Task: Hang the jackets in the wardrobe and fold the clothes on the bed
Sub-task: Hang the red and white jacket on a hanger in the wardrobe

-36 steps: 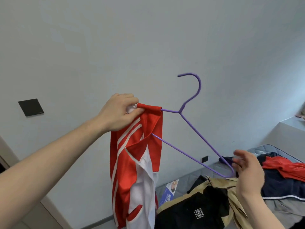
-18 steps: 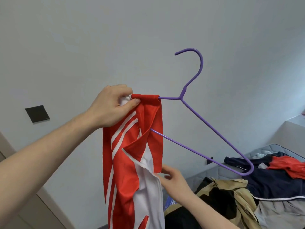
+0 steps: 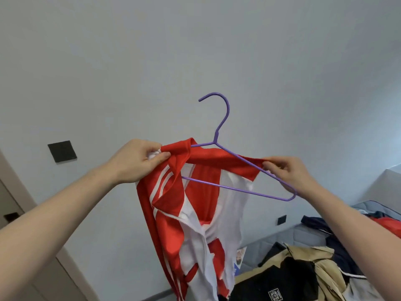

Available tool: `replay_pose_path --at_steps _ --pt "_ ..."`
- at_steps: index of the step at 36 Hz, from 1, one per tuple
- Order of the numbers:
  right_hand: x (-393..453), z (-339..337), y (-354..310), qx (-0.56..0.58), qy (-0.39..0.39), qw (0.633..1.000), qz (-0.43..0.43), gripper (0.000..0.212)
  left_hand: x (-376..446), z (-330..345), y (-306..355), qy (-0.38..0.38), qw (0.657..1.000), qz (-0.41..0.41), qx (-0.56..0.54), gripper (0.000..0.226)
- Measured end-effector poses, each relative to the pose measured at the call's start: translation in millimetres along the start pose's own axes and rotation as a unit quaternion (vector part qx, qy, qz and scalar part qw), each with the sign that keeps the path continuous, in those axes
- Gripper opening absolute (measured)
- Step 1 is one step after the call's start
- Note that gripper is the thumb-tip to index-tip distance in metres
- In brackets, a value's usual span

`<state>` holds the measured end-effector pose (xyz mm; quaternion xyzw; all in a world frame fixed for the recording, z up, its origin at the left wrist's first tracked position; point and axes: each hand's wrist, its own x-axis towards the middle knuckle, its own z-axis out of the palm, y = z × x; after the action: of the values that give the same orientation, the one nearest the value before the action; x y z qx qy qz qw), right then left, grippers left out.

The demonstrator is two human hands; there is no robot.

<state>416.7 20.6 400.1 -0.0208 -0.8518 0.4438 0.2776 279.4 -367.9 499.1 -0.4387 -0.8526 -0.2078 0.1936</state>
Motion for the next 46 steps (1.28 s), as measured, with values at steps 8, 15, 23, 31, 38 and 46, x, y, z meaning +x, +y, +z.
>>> replay_pose_path --at_steps 8,15,23,31,38,46 --pt "32 -24 -30 0.113 0.02 0.993 0.0 0.025 17 6 -9 -0.002 0.982 0.061 0.177 0.066" --pt "48 -19 -45 0.128 0.086 0.988 0.007 0.035 34 -2 -6 0.029 0.975 0.126 0.18 0.053" --pt "61 -30 -37 0.06 0.092 0.994 0.012 0.035 44 -25 8 0.111 0.947 0.204 0.22 0.051" --pt "48 -25 -51 0.153 0.052 0.987 -0.001 0.033 52 -39 8 0.068 0.926 0.201 0.313 0.035" --pt "29 4 -48 0.211 0.028 0.977 0.026 0.028 47 -39 -1 0.086 0.951 0.095 0.283 0.025" --pt "-2 47 -51 0.214 -0.045 0.976 0.01 0.033 53 -38 -4 0.112 0.961 -0.005 0.251 0.034"
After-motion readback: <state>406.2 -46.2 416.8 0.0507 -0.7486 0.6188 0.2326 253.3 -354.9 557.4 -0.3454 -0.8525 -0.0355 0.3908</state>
